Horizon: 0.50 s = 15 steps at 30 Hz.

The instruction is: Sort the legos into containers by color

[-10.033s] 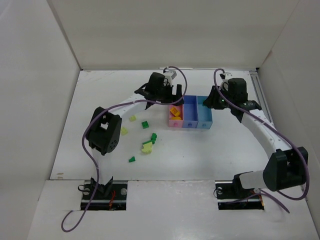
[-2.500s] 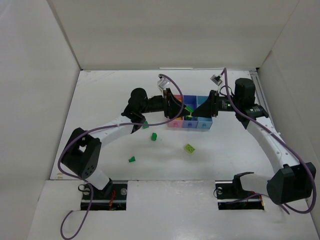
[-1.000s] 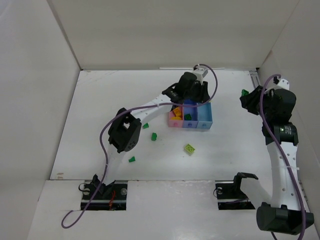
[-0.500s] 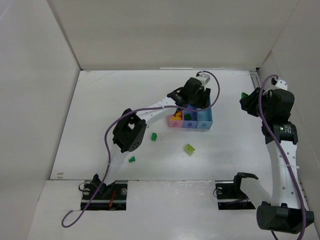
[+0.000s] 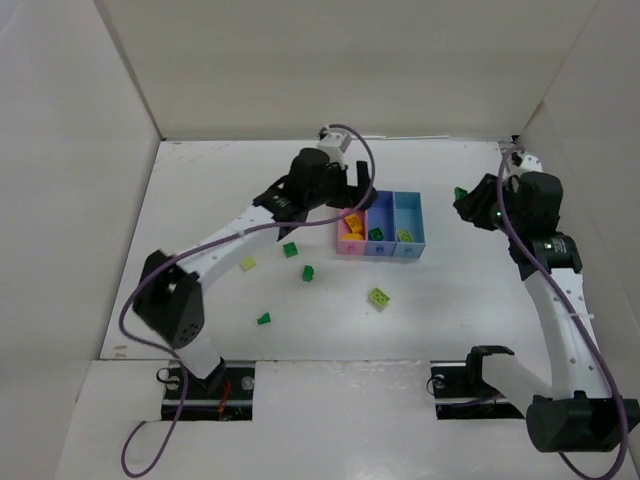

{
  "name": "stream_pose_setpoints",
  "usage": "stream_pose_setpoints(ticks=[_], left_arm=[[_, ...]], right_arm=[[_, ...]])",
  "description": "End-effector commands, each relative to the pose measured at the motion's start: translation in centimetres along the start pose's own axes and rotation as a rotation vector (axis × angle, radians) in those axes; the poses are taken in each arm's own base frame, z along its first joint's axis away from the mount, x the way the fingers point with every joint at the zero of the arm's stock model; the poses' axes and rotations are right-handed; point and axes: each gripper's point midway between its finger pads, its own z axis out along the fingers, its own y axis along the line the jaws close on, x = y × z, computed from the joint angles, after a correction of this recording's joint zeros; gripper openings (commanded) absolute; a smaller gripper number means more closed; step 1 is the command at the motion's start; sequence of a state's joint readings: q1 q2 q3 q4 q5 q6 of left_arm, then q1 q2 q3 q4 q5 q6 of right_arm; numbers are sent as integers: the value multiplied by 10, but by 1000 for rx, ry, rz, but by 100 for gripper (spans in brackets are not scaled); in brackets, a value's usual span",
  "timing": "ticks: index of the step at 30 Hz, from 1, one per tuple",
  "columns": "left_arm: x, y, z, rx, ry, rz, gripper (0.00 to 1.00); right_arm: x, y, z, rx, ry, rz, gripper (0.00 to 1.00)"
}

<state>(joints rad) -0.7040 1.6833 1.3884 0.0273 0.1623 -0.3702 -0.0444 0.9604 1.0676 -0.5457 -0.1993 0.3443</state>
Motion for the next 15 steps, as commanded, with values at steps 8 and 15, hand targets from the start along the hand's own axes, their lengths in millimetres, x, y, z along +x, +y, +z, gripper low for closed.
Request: stream_pose_setpoints(ticks=[8,15], left_arm=[[41,94,-128,-361,-139,-307,100],[81,117,-160,-473,-115,-412,100]], right_arm=[[63,101,82,-106,146,-95,1],[96,118,130,-44,205,-115,4]])
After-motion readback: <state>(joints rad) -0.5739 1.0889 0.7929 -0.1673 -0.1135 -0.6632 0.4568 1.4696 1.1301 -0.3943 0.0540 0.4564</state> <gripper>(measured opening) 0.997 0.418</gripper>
